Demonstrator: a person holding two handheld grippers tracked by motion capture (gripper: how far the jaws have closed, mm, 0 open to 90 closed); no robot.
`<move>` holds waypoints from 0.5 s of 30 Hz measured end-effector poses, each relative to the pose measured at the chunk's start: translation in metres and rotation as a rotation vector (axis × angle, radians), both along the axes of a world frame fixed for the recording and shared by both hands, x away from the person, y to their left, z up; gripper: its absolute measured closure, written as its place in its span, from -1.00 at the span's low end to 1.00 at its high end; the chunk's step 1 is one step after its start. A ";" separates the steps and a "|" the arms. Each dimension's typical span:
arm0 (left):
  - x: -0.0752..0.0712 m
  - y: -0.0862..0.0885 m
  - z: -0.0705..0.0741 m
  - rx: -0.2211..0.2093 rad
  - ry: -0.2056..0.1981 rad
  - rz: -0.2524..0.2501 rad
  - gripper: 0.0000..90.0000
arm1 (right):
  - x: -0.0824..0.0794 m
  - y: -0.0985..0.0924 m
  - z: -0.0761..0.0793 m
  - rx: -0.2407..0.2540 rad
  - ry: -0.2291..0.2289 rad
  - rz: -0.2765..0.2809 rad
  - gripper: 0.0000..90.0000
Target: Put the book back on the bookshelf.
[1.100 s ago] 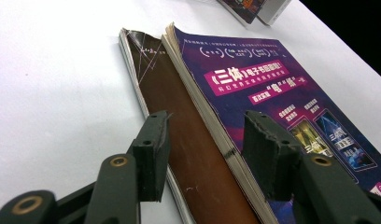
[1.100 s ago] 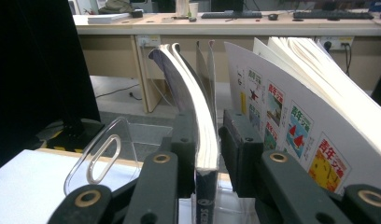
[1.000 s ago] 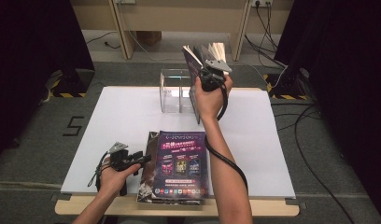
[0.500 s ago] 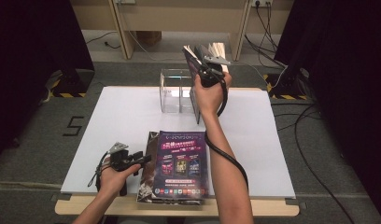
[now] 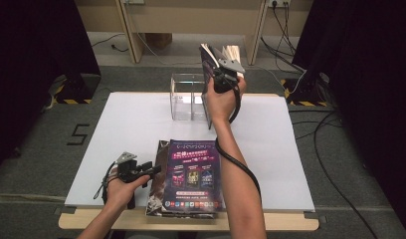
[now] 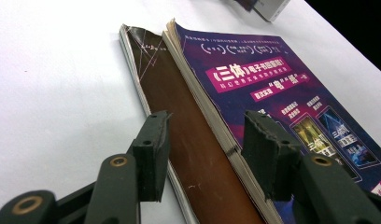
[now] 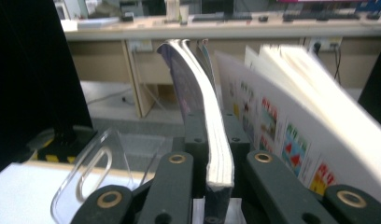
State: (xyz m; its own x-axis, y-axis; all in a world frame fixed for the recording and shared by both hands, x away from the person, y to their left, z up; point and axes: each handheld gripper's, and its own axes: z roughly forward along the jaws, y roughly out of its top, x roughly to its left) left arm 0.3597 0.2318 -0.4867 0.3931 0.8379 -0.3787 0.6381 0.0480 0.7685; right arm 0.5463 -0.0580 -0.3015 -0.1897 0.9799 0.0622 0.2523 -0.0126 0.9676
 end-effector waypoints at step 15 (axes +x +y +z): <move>0.000 0.001 0.001 -0.005 -0.002 -0.004 0.13 | 0.010 0.003 -0.013 0.013 -0.009 -0.036 0.87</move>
State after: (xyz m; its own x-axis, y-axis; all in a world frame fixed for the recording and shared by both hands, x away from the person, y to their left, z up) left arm 0.3594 0.2323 -0.4861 0.3975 0.8344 -0.3818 0.6365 0.0490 0.7697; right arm 0.5561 -0.0546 -0.3141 -0.1545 0.9853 0.0735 0.2427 -0.0343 0.9695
